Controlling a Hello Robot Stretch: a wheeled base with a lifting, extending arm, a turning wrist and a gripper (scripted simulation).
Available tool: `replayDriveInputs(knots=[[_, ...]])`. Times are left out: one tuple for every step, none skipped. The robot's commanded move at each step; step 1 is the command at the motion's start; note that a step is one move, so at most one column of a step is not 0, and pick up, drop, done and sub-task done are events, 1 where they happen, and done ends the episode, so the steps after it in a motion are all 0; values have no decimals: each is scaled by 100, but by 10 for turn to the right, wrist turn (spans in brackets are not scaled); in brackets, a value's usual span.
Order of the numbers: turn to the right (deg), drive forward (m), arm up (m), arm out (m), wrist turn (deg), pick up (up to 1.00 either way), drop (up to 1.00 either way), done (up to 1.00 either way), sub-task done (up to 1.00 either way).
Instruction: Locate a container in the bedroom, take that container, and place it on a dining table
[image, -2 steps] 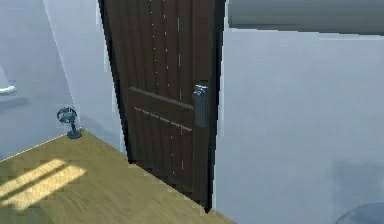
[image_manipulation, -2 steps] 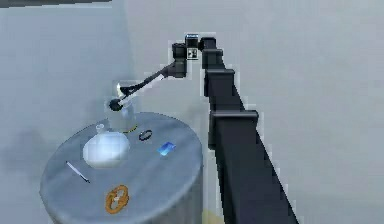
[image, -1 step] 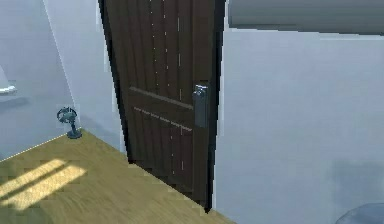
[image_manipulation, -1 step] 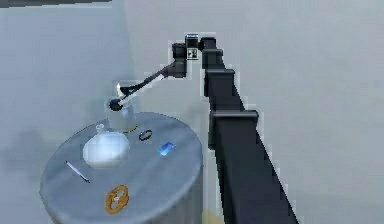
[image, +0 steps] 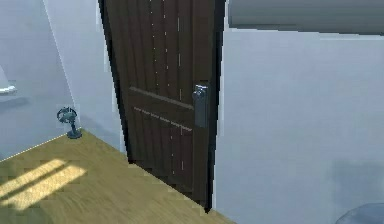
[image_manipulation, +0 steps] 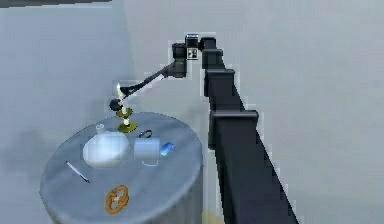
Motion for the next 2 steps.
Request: replayDriveInputs(knots=[[0,0,0,-10,0,0,0,0,0],[0,0,0,0,0,0,0,100,0]])
